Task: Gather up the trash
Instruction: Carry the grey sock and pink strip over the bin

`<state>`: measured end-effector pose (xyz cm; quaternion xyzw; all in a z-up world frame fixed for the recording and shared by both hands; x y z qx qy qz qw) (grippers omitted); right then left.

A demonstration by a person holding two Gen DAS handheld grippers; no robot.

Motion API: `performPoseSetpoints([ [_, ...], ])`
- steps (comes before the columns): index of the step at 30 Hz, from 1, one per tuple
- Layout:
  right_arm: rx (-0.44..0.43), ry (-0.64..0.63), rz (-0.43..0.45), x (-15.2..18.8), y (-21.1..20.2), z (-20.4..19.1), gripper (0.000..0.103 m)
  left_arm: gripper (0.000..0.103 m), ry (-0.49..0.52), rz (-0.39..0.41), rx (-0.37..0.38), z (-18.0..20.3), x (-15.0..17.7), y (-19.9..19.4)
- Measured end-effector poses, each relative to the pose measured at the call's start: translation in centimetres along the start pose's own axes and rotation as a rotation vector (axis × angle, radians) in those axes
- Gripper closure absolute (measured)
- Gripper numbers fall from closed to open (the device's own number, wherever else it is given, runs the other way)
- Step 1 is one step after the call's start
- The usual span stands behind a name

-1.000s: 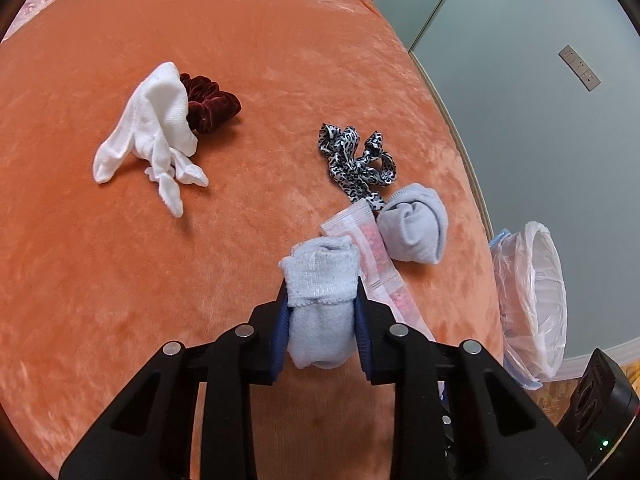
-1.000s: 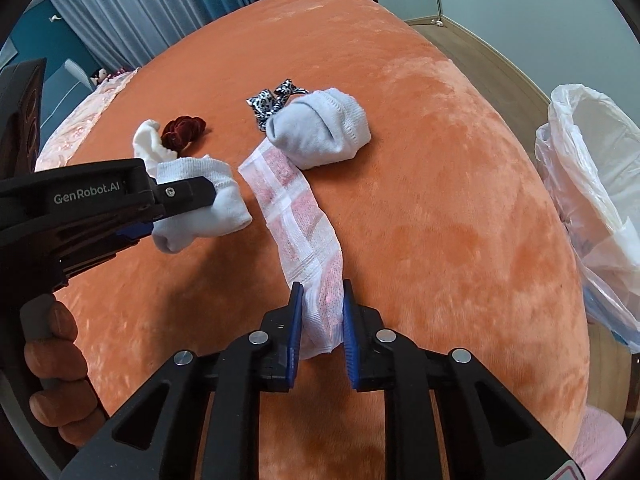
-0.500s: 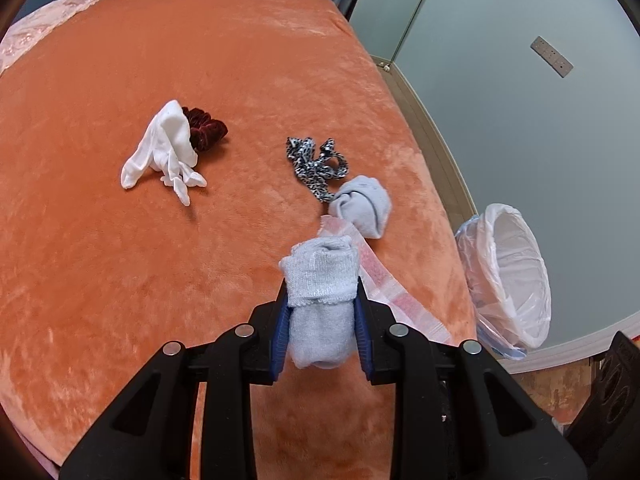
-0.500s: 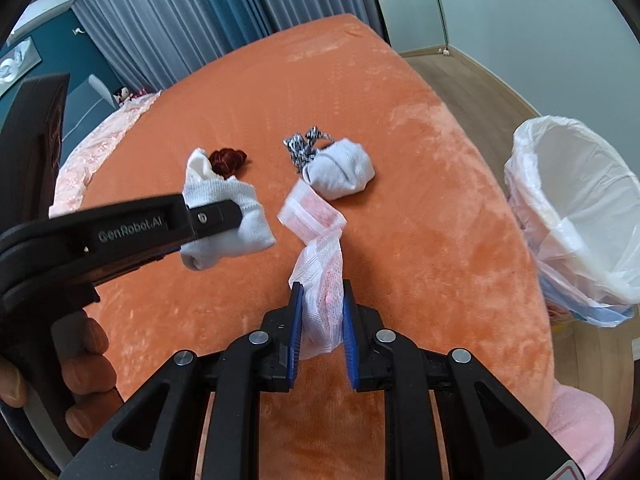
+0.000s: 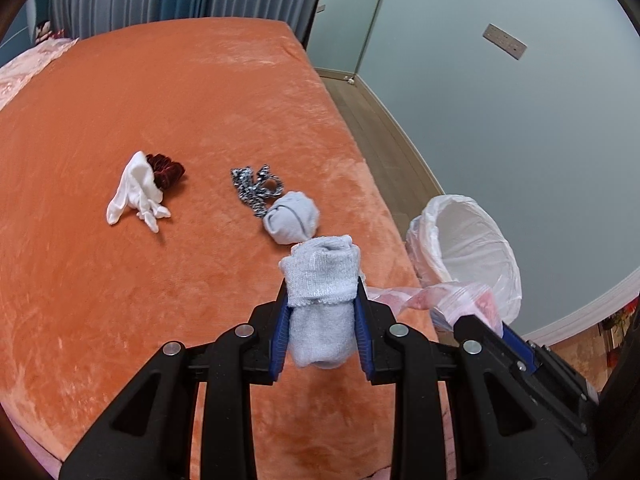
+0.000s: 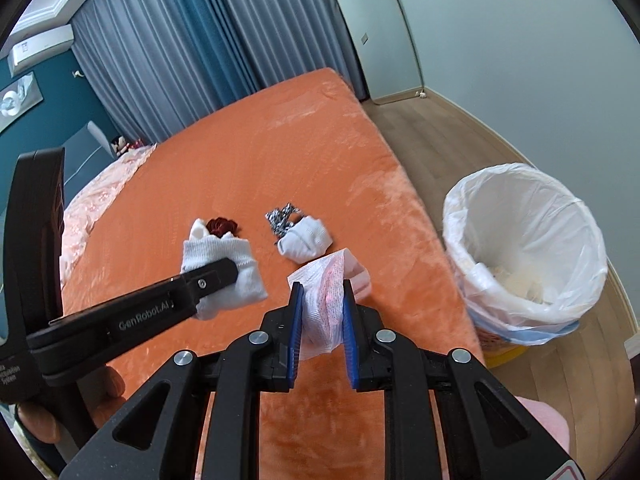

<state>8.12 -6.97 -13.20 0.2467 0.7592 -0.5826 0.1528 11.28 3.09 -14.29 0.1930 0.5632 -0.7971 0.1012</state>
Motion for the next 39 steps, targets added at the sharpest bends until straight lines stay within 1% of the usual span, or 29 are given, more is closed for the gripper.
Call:
performPoseSetpoints([
  [11, 0.016, 0.060, 0.097, -2.1, -4.4, 3.8, 0.086, 0.076, 0.116, 0.010, 0.019, 6.1, 0.6, -0.7],
  [16, 0.035, 0.077, 0.150, -3.8, -6.5, 5.8, 0.086, 0.076, 0.164, 0.019, 0.033, 8.9, 0.5, -1.0],
  [24, 0.069, 0.098, 0.224, -6.6, -9.5, 8.7, 0.086, 0.076, 0.210, 0.023, 0.066, 12.2, -0.4, -0.9],
  [30, 0.084, 0.113, 0.246, -8.0, -10.6, 10.5, 0.086, 0.076, 0.238, 0.023, 0.099, 14.3, -1.4, -0.5],
  [35, 0.064, 0.134, 0.252, -9.0, -11.3, 11.4, 0.086, 0.076, 0.260, 0.009, 0.125, 15.9, -2.3, 0.4],
  [39, 0.080, 0.128, 0.261, -9.5, -11.9, 12.3, 0.086, 0.076, 0.280, 0.005, 0.143, 17.2, -2.9, 0.8],
])
Point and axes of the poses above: each gripper's, at about its wrist camera, not at the fingertips, and y roughly the way its jaws point, z to its right, x to its underside, the point moved 9 cm from there along y, roughly the way its jaws point, and after that the axes turned 10 degrees about -z, right-handed, at the moved point
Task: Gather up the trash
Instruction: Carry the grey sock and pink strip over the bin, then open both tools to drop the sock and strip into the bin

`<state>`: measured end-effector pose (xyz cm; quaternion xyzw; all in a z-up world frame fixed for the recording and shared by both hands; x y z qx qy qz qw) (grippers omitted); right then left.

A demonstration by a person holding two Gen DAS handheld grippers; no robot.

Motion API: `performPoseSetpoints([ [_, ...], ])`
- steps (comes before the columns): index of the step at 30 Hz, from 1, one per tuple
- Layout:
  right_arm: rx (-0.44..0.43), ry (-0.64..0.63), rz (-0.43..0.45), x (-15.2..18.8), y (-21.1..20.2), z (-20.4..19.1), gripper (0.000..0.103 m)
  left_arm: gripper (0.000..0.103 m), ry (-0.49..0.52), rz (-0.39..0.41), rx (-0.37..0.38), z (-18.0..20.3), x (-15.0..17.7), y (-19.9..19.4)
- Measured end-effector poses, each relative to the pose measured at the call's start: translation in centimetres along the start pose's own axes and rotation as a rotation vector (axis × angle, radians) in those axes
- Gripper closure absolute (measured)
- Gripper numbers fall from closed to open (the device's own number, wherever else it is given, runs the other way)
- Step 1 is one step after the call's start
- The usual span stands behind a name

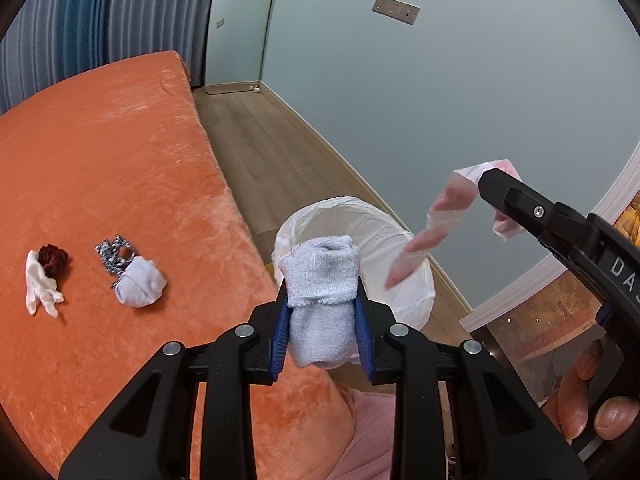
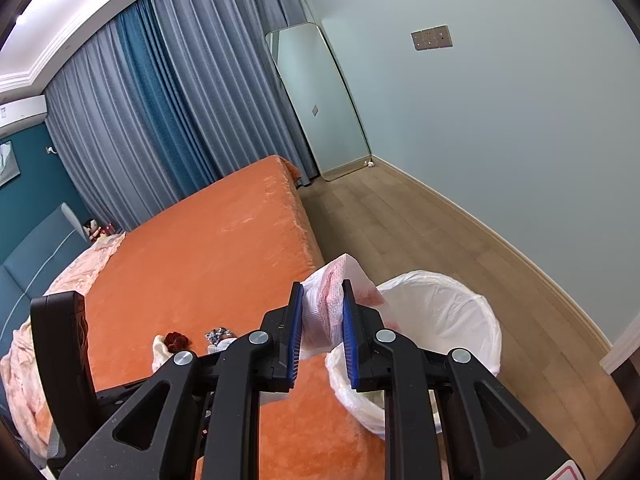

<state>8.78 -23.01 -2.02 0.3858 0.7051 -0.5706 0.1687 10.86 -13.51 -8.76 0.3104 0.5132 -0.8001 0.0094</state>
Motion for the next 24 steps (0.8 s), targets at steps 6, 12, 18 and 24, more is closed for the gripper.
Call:
performPoseSetpoints([
  [6, 0.020, -0.007, -0.013, -0.8, 0.7, 0.7, 0.086, 0.075, 0.048, -0.016, 0.021, 1.8, -1.6, 1.7],
  [12, 0.034, 0.023, -0.045, -1.4, 2.4, 2.7, 0.086, 0.075, 0.096, -0.049, 0.021, 3.0, -3.0, 4.3],
  [18, 0.058, 0.037, -0.065, -1.7, 4.0, 4.2, 0.085, 0.074, 0.121, -0.075, 0.021, 3.8, -3.7, 6.5],
  [24, 0.078, 0.063, -0.073, -1.4, 4.7, 4.9, 0.082, 0.070, 0.106, -0.090, 0.018, 4.0, -3.7, 7.7],
])
Point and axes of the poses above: each gripper's, at about its wrist camera, not at the fingertips, and y roughly the way its jaws point, z to its right, x to its underside, the point moved 9 cm from there along y, roughly the way its jaws point, and after that the axes turned 10 degrees about -z, right-handed, at the moved point
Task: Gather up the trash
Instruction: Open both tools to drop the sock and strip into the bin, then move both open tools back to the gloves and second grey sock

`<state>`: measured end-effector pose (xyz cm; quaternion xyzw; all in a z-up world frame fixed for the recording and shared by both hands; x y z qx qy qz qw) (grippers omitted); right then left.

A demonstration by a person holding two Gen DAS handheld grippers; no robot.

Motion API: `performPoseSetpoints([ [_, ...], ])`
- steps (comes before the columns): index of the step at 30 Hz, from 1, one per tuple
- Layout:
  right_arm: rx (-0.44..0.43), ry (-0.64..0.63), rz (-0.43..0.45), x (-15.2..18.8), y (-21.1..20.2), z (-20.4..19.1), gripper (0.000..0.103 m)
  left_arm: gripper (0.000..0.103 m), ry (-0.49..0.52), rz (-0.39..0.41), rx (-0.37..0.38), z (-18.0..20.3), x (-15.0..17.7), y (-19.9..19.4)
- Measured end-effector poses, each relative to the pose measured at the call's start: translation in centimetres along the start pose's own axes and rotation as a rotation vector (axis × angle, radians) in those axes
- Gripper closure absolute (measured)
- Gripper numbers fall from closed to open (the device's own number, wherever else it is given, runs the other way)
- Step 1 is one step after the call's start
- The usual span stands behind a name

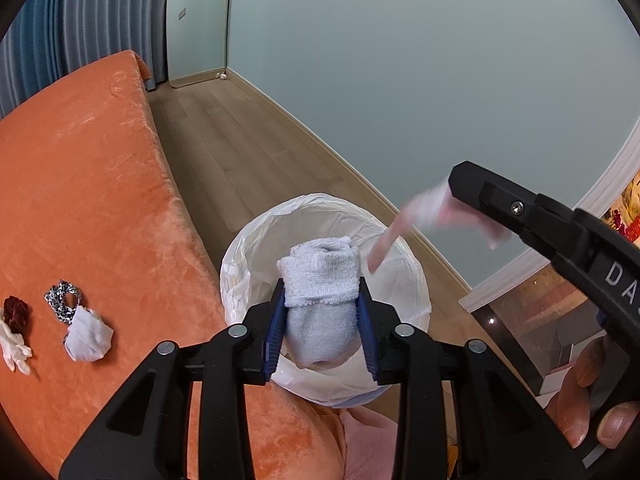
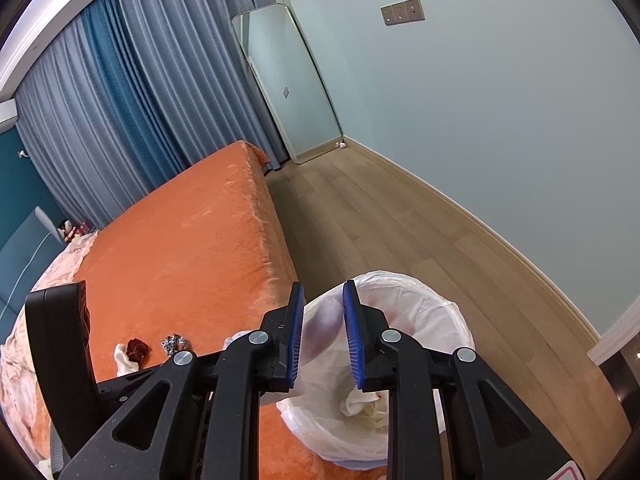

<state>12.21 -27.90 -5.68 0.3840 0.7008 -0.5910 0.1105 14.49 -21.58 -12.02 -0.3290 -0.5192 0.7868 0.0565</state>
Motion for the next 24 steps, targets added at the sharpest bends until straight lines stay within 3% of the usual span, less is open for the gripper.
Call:
performPoseSetpoints([
  [7, 0.019, 0.023, 0.000, -0.3, 0.2, 0.0, 0.082, 0.048, -0.022, 0.012, -0.009, -0.1, 0.0, 0.0],
  [24, 0.019, -0.010, -0.010, 1.3, -0.2, -2.0, 0.076, 0.045, -0.120, 0.042, -0.008, -4.3, 2.0, -2.6],
])
Point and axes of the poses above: each gripper's, at about its wrist camera, not at the fingertips, and y roughly the way its jaws point, z to its right, x to its underside, the point moved 9 cm from there along y, roughly the way its jaws point, and after that the axes turned 10 degrees about -z, right-handed, at the moved point
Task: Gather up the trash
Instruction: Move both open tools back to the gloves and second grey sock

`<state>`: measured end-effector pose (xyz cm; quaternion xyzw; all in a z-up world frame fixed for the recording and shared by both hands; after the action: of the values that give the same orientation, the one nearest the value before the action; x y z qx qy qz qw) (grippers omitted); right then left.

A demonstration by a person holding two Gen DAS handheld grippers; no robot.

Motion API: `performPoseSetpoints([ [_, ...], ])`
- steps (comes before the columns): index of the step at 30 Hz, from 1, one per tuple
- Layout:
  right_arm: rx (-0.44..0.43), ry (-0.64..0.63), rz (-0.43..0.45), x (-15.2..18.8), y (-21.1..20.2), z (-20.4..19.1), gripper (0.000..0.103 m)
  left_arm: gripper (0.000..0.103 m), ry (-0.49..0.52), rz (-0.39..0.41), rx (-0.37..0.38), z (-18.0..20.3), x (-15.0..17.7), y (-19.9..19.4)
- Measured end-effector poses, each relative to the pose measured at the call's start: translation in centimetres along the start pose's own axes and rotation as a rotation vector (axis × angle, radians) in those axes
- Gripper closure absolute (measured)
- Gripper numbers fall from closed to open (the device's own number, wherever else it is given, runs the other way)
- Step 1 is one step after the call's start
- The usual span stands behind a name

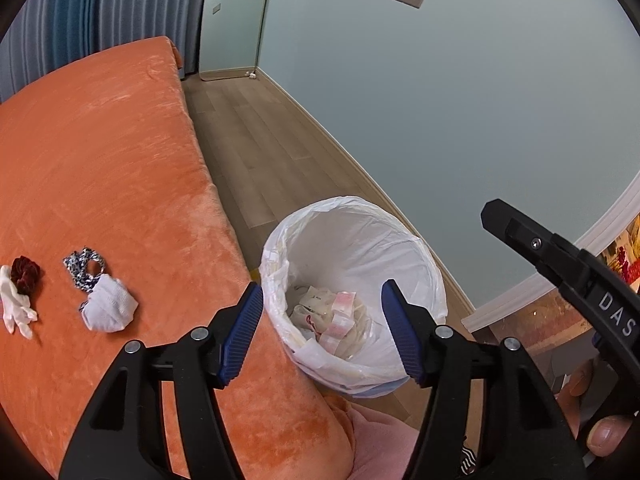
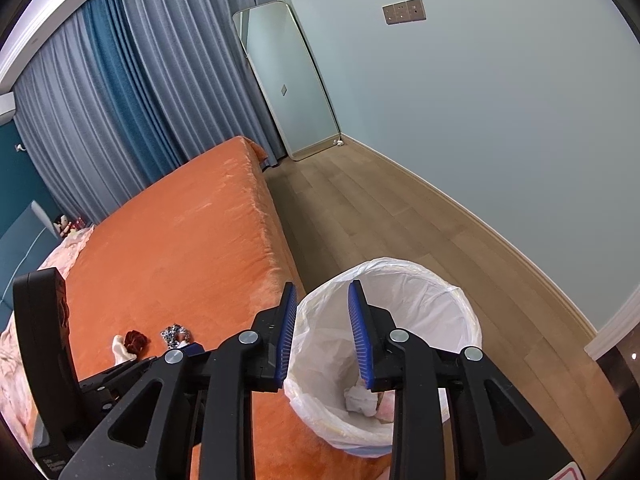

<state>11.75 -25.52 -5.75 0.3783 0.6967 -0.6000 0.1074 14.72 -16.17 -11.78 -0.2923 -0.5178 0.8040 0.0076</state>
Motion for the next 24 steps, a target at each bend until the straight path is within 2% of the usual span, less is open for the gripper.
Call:
performPoseSetpoints([
  [6, -0.016, -0.014, -0.019, 1.4, 0.4, -1.7, 0.071, 0.045, -0.040, 0.020, -0.025, -2.6, 1.5, -1.4],
  [11, -0.033, -0.044, -0.045, 2.7, 1.1, -3.9, 0.070, 0.045, -0.095, 0.027, -0.039, -5.7, 3.2, -2.4],
  [20, -0.069, -0.110, -0.104, 5.7, 2.7, -8.7, 0.069, 0.044, -0.195, 0.046, -0.105, -12.8, 6.0, -4.7],
  [24, -0.082, -0.141, -0.141, 7.2, 4.0, -11.0, 0.069, 0.042, -0.270, 0.054, -0.127, -16.5, 7.3, -5.6],
])
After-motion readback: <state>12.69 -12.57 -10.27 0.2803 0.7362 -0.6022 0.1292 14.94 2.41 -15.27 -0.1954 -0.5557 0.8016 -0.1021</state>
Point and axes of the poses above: each gripper's, at about its wrist camera, not at the fingertips, and y roughly the way its jaws point, z to its right, x to its underside, the point moved 9 cm from there along y, roughly the way its jaws point, and after that the axes turned 10 degrees about -z, right-handed, at the moved point
